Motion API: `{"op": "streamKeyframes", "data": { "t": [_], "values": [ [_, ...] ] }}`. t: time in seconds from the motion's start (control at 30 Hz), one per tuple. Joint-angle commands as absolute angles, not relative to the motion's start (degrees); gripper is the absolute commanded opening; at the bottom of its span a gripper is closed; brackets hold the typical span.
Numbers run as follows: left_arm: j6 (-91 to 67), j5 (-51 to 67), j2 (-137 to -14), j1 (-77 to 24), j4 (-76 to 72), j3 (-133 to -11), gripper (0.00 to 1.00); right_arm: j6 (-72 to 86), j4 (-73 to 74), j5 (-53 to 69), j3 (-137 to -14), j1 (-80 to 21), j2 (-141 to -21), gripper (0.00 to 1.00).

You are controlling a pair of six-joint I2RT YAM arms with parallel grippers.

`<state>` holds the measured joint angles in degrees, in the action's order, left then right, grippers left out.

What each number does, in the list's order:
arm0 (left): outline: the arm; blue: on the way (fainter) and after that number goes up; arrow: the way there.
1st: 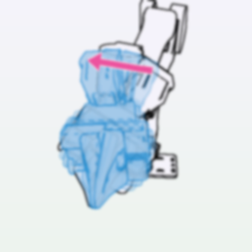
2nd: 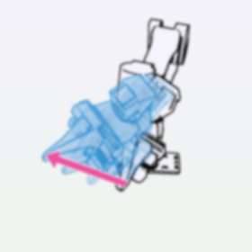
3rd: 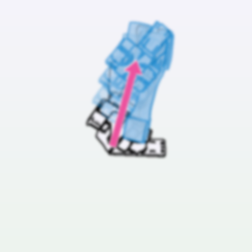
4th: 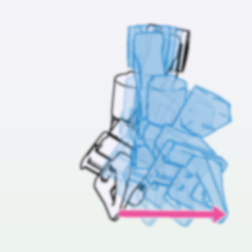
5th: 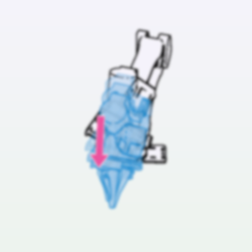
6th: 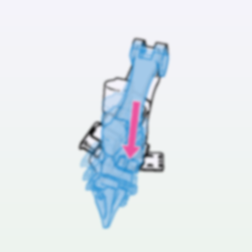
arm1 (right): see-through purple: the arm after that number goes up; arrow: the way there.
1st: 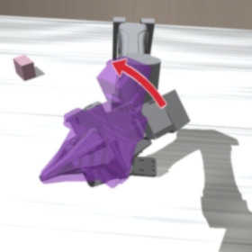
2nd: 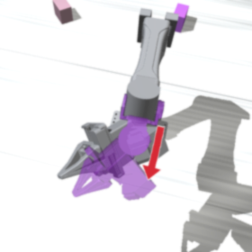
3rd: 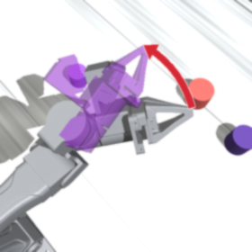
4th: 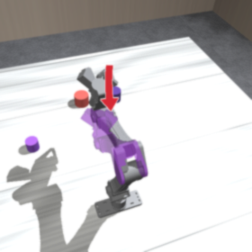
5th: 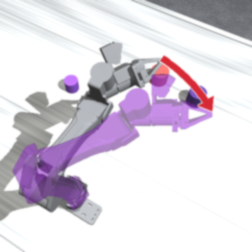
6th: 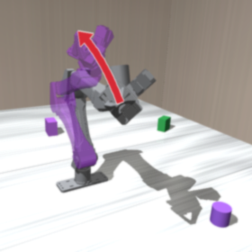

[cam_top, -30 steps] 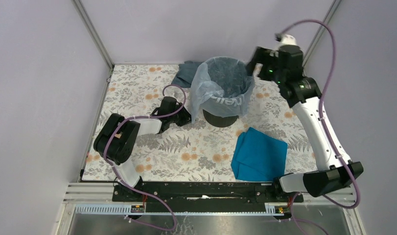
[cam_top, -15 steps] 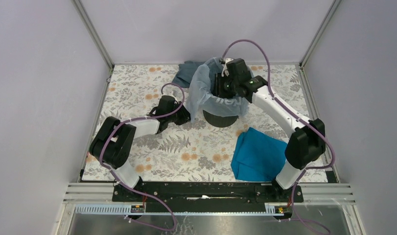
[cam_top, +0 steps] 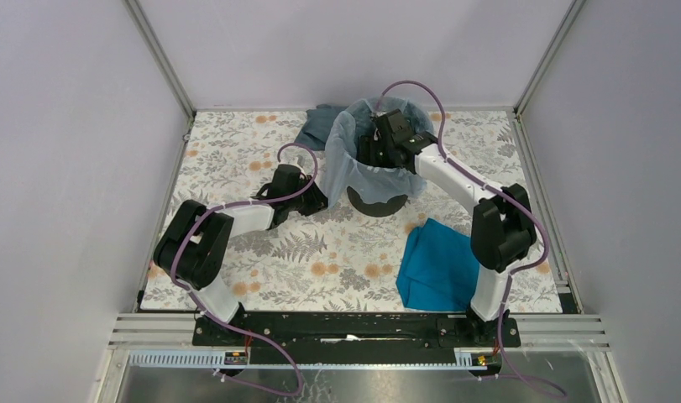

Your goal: Put the trash bags into the trash bin

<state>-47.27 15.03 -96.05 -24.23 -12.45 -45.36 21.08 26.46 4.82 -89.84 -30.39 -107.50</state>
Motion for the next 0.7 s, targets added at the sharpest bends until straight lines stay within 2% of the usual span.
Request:
{"op": "streamKeyframes", "data": {
  "t": [0.0, 0.13, 0.27, 0.5, 0.57, 0.67],
  "values": [
    [-44.85, 12.90, -93.84, -23.99, -11.95, -46.49, 0.19, 16.27, 32.20, -4.52, -92.70, -30.74, -100.76, 0.79],
    [-44.74, 12.83, -94.39, -23.98, -12.21, -46.38, 0.12, 13.85, 36.37, -11.06, -96.02, -30.59, -97.77, 0.88],
    [-44.91, 12.83, -95.32, -23.99, -12.95, -45.84, 0.09, 11.60, 36.31, -12.66, -99.43, -30.40, -97.22, 0.90],
    [-45.35, 13.22, -95.10, -24.11, -13.27, -45.62, 0.09, 9.82, 33.12, -12.69, -106.29, -30.39, -103.61, 0.91],
    [-45.47, 13.43, -94.62, -24.17, -13.27, -45.61, 0.09, 9.56, 30.63, -14.99, -106.38, -30.38, -105.98, 0.86],
    [-45.82, 13.54, -93.54, -24.30, -13.27, -45.21, 0.10, 10.27, 24.59, -17.71, -103.93, -30.40, -108.62, 0.70]
  ]
}}
